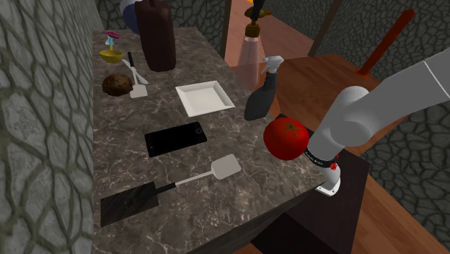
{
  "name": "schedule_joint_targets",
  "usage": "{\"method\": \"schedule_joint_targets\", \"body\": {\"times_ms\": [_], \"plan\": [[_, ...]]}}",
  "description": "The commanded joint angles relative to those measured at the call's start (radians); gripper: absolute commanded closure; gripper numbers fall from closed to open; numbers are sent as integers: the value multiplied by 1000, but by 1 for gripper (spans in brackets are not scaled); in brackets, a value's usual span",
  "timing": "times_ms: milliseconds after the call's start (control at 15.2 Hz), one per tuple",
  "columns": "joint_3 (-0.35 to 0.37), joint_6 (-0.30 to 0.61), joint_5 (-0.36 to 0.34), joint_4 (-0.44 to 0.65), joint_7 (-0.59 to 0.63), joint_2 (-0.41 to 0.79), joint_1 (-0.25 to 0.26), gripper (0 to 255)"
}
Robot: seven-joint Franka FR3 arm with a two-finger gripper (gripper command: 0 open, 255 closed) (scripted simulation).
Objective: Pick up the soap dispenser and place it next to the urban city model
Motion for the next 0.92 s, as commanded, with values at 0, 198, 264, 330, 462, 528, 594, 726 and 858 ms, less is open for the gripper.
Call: {"method": "schedule_joint_targets", "body": {"times_ms": [0, 198, 264, 330, 462, 528, 594, 726, 858], "plan": [[0, -29, 1, 40, 2, 11, 1, 255], [0, -69, 1, 98, 3, 29, 1, 255], [0, -83, 1, 118, 4, 36, 1, 255], [0, -96, 2, 139, 4, 42, 2, 255], [-1, -114, 2, 166, 5, 52, 2, 255], [18, -113, 9, 164, 30, 50, 9, 255], [37, -112, 15, 163, 55, 48, 15, 255], [75, -109, 29, 163, 106, 49, 28, 255], [114, -106, 42, 168, 157, 54, 41, 255]]}}
